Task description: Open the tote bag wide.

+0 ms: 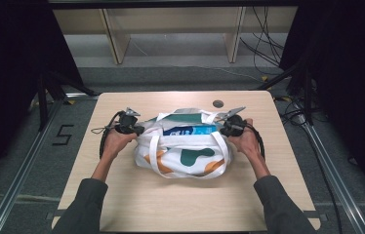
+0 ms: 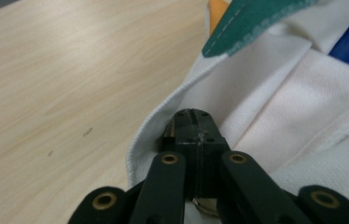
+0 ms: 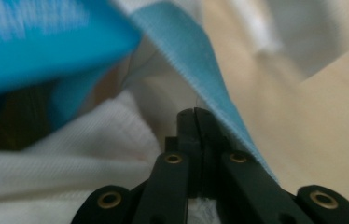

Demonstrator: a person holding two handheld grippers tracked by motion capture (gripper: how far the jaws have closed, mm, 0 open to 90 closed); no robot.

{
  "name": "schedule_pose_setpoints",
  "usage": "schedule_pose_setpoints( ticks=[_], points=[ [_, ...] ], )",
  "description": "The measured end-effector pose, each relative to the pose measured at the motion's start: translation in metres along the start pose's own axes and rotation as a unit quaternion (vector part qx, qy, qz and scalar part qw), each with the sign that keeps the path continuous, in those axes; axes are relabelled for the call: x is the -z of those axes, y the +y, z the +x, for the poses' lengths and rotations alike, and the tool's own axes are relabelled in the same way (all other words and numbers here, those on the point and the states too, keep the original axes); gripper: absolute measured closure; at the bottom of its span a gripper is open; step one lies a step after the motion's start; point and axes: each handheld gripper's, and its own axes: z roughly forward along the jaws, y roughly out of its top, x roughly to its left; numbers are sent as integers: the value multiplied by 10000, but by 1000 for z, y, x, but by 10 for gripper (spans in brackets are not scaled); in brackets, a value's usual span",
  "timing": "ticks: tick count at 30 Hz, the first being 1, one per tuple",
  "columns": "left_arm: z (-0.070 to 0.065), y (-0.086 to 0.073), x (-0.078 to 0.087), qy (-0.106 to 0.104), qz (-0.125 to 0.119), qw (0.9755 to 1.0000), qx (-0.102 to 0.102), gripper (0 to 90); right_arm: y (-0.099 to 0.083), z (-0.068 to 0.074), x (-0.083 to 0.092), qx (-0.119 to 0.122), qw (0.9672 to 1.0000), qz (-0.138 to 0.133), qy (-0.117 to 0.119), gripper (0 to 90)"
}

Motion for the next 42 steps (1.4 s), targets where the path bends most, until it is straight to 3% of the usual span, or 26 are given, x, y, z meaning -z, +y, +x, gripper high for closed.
schedule_pose_setpoints(
  ticks=[1, 2, 5, 6, 8, 9, 11, 12, 13, 14, 16, 18, 20, 23, 24, 25, 27, 29, 32, 33, 35, 36, 37, 38, 41, 42],
  points=[
    [-3, 1, -1, 64, 32, 9999, -80, 894, 0, 0, 0, 0, 10000, 0, 0, 900],
    [-5, 3, 2, 191, 119, 9993, -293, 894, -4, 1, -3, -139, 9999, -75, 69, 900],
    [-7, 6, 8, 168, 50, 9997, -143, 875, 0, 0, 7, -61, 10000, 0, 0, 900],
    [-10, 8, 18, 56, -141, 9999, -73, 825, 7, 1, 26, -96, 9995, -289, -28, 900],
    [-12, 9, 24, -46, -196, 9998, -79, 815, 10, 0, 35, -80, 9992, -381, 27, 900],
    [-15, 11, 29, -142, -265, 9995, -87, 810, 14, 0, 44, -135, 9975, -689, 53, 900],
    [-23, 13, 36, -329, -340, 9987, -213, 806, 22, 4, 64, -127, 9935, -1040, 434, 900],
    [-29, 14, 38, -460, -411, 9978, -243, 805, 27, 7, 69, 17, 9911, -1225, 529, 900],
    [-41, 16, 39, -556, -453, 9968, -345, 807, 33, 21, 73, 193, 9879, -1278, 862, 900],
    [-41, 16, 39, -556, -453, 9968, -345, 813, 33, 21, 73, 193, 9879, -1278, 862, 900],
    [-51, 15, 38, -546, -356, 9963, -568, 823, 36, 41, 67, 563, 9885, -942, 1046, 900],
    [-51, 14, 38, -605, -347, 9962, -526, 822, 35, 45, 66, 677, 9889, -811, 1042, 900],
    [-46, 10, 39, -741, -357, 9957, -437, 818, 28, 53, 67, 761, 9860, -754, 1274, 900],
    [-41, 7, 37, -711, -320, 9963, -373, 809, 16, 61, 76, 928, 9804, -592, 1635, 900],
    [-42, 7, 34, -707, -276, 9965, -343, 808, 9, 74, 75, 1135, 9793, -302, 1651, 900],
    [-42, 7, 34, -707, -276, 9965, -343, 809, 9, 74, 75, 1135, 9793, -302, 1651, 900],
    [-45, 6, 34, -678, -284, 9966, -381, 810, 1, 85, 71, 1364, 9779, -66, 1582, 900],
    [-48, 5, 36, -648, -306, 9964, -452, 810, -3, 88, 73, 1262, 9790, -5, 1603, 900],
    [-50, 7, 41, -669, -340, 9958, -516, 789, 0, 85, 76, 1222, 9806, -240, 1516, 900],
    [-50, 9, 43, -716, -413, 9954, -493, 789, 0, 85, 76, 1222, 9806, -240, 1516, 900],
    [-51, 15, 45, -846, -589, 9937, -435, 789, 4, 84, 82, 1239, 9810, -502, 1406, 900],
    [-55, 18, 44, -913, -684, 9928, -369, 788, 6, 82, 88, 1127, 9820, -704, 1340, 900],
    [-59, 22, 43, -967, -688, 9922, -393, 788, 6, 82, 88, 1127, 9820, -704, 1340, 900],
    [-64, 24, 41, -989, -630, 9919, -481, 788, 7, 78, 93, 1088, 9800, -918, 1390, 900],
    [-79, 26, 32, -1131, -248, 9899, -816, 793, 6, 77, 95, 1063, 9811, -954, 1306, 900],
    [-82, 23, 30, -1151, -200, 9896, -836, 807, 5, 77, 95, 1048, 9819, -943, 1264, 900]
  ],
)
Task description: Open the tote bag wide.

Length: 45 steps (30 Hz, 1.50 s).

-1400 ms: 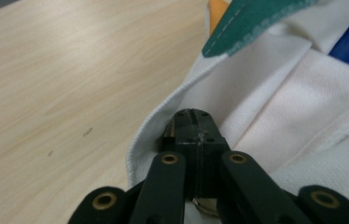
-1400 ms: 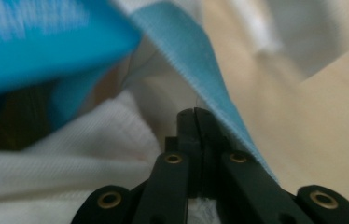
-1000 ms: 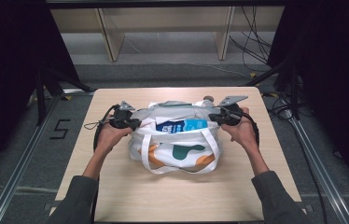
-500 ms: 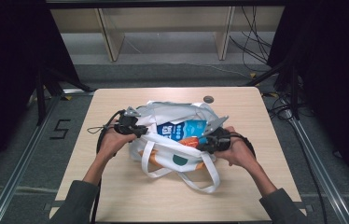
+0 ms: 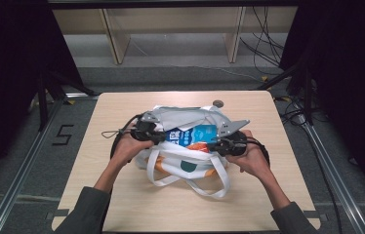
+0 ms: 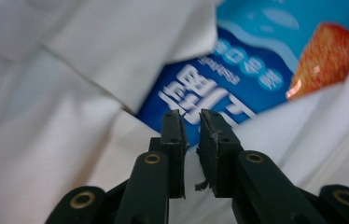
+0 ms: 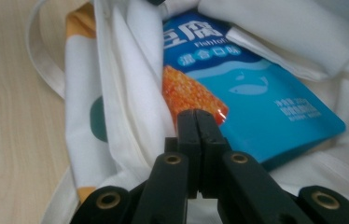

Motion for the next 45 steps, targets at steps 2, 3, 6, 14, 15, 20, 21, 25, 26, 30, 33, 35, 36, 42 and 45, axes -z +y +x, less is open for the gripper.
schedule_pose_setpoints(
  ticks=[2, 3, 6, 14, 15, 20, 21, 25, 26, 30, 33, 35, 36, 42, 45],
  points=[
    [-6, -8, 2, -208, 94, 9997, -11, 856, -4, -1, 0, 5, 10000, -11, -32, 900],
    [-8, -11, 4, -284, 122, 9995, -77, 864, -7, -2, 0, -70, 9999, 71, -70, 900],
    [-12, -26, 15, -463, 417, 9978, -227, 882, -12, -5, -1, -235, 9997, -5, -3, 900],
    [-19, -31, 21, -276, 268, 9990, -244, 849, -6, 0, 2, -136, 9998, -64, -154, 900],
    [-19, -30, 24, -219, 118, 9995, -193, 819, -5, 0, 5, -155, 9997, -142, -136, 900],
    [-21, -31, 38, -49, -413, 9991, 22, 731, -6, -2, 21, -213, 9983, -498, -231, 885],
    [-22, -32, 40, -54, -495, 9987, 68, 722, -6, -1, 22, -236, 9978, -551, -291, 881],
    [-25, -36, 43, -105, -608, 9980, 105, 706, -9, -2, 25, -297, 9975, -536, -362, 865],
    [-25, -36, 45, -75, -605, 9981, 46, 694, -10, -2, 25, -311, 9973, -550, -380, 861],
    [-25, -36, 49, -90, -693, 9975, 82, 676, -9, -3, 27, -232, 9972, -601, -374, 850],
    [-25, -38, 52, -67, -720, 9974, 70, 652, -10, -3, 29, -223, 9966, -677, -420, 836],
    [-25, -40, 52, -25, -727, 9973, 121, 622, -11, -3, 30, -238, 9964, -660, -473, 823],
    [-24, -40, 53, -30, -741, 9972, 98, 622, -11, -3, 30, -238, 9964, -660, -473, 823],
    [-19, -45, 60, -3, -843, 9961, 257, 584, -14, -4, 31, -325, 9954, -712, -546, 792],
    [-19, -46, 62, 33, -865, 9959, 280, 577, -15, -5, 33, -382, 9956, -686, -519, 784]
  ],
)
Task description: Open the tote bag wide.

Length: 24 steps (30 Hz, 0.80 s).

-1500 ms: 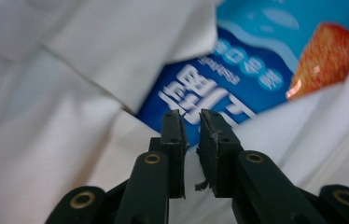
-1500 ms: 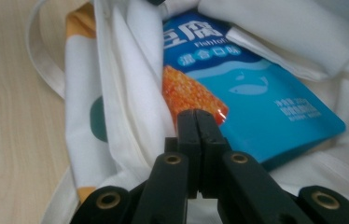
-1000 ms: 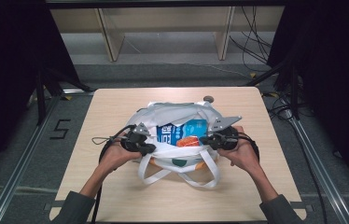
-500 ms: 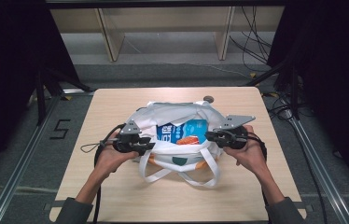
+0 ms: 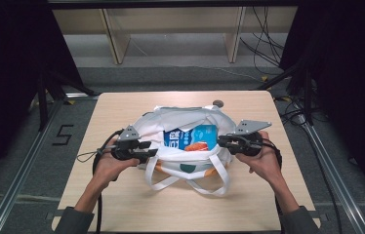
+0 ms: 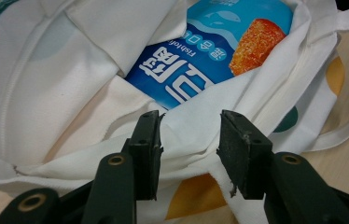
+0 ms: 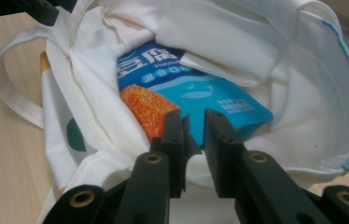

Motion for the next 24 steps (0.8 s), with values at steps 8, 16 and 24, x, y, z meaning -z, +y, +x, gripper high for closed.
schedule_pose_setpoints(
  ticks=[8, 16, 24],
  points=[
    [0, -3, 6, -21, -37, 10000, 12, 538, -2, -1, 0, 23, 9999, -78, -100, 730],
    [-2, -7, 11, 0, -191, 9998, 84, 492, -4, -2, 4, -3, 9998, -84, -173, 643],
    [-5, -13, 16, 20, -280, 9995, 114, 457, -8, -4, 8, -190, 9995, -142, -224, 566]
  ],
)
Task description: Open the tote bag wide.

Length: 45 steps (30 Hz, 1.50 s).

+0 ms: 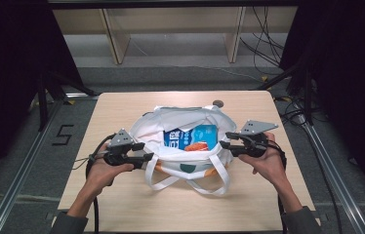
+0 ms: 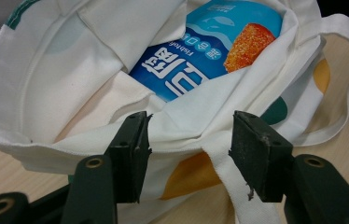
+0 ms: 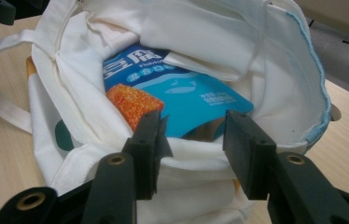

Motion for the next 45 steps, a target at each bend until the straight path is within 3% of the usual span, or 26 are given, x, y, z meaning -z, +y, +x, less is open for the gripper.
schedule_pose_setpoints(
  ticks=[1, 2, 3, 5, 6, 8, 9, 10, 12, 13, 14, 16, 17, 21, 22, 23, 25, 28, 30, 32, 38, 39, 40, 42, 44, 45],
  points=[
    [0, 0, 0, -6, -49, 10000, -15, 453, 0, 0, 0, 30, 10000, -10, 57, 564],
    [0, 0, 1, -6, -36, 10000, -20, 451, 0, -1, 1, 131, 9999, -81, -41, 562],
    [-1, 0, 2, 30, -21, 10000, -27, 446, 0, 1, 1, -11, 10000, -44, 9, 557],
    [-2, 0, 3, -8, -11, 10000, 4, 424, 0, 2, 4, -52, 10000, -12, -22, 551],
    [-3, -1, 3, 30, -98, 9999, 4, 422, 0, 2, 4, -6, 9999, -70, -76, 546],
    [-3, 0, 5, -15, -44, 10000, -15, 413, 0, 0, 5, 93, 9998, -96, -111, 539],
    [-5, 0, 6, 19, -86, 10000, -8, 408, -1, 3, 6, -94, 9999, -32, -67, 533],
    [-5, -1, 6, 4, -126, 9999, -14, 403, -1, 3, 6, -111, 9999, -9, -56, 527],
    [-8, -1, 7, 42, -116, 9999, 10, 378, -1, 1, 6, 38, 9999, -89, -99, 506],
    [-7, 0, 7, 26, -113, 9999, -74, 368, -2, 0, 6, 48, 9999, -104, -105, 496],
    [-9, -1, 8, 35, -95, 9999, 34, 364, -2, 1, 6, 31, 9998, -141, -109, 491],
    [-10, -1, 8, -8, -81, 10000, -22, 351, -3, 3, 8, -144, 9998, -150, -6, 485],
    [-11, -1, 9, 21, -66, 10000, -12, 348, -4, 2, 8, -126, 9996, -238, -51, 479],
    [-14, -4, 9, -10, -73, 10000, 9, 332, -5, 3, 12, -160, 9998, -129, -51, 448],
    [-15, -5, 9, 19, -106, 9999, 13, 328, -6, 2, 11, -112, 9996, -239, -135, 445],
    [-15, -6, 9, 7, -114, 9999, -16, 324, -7, 4, 13, -213, 9996, -142, -86, 439],
    [-15, -7, 10, 28, -82, 9999, -60, 318, -7, 1, 14, -41, 9998, -197, -87, 428],
    [-13, -9, 11, 24, -57, 10000, -23, 315, -10, 4, 16, -227, 9995, -206, -126, 418],
    [-13, -9, 12, 14, -124, 9999, -2, 302, -11, 1, 17, -94, 9995, -240, -178, 402],
    [-13, -9, 14, 35, -150, 9999, -5, 301, -12, 4, 19, -223, 9993, -212, -198, 389],
    [-17, -8, 18, 80, -156, 9998, 37, 287, -15, 3, 22, -104, 9995, -226, -214, 375],
    [-19, -9, 18, 110, -189, 9998, 31, 283, -16, 6, 23, -322, 9992, -143, -214, 372],
    [-19, -8, 19, 79, -153, 9998, -75, 280, -17, 6, 23, -282, 9992, -170, -226, 369],
    [-22, -8, 20, 72, -152, 9998, -99, 280, -18, 4, 25, -175, 9993, -204, -259, 367],
    [-25, -9, 21, 74, -216, 9997, -47, 279, -20, 4, 26, -213, 9994, -165, -229, 364],
    [-26, -8, 22, 94, -183, 9998, -71, 279, -21, 6, 27, -346, 9990, -129, -242, 364]
  ],
)
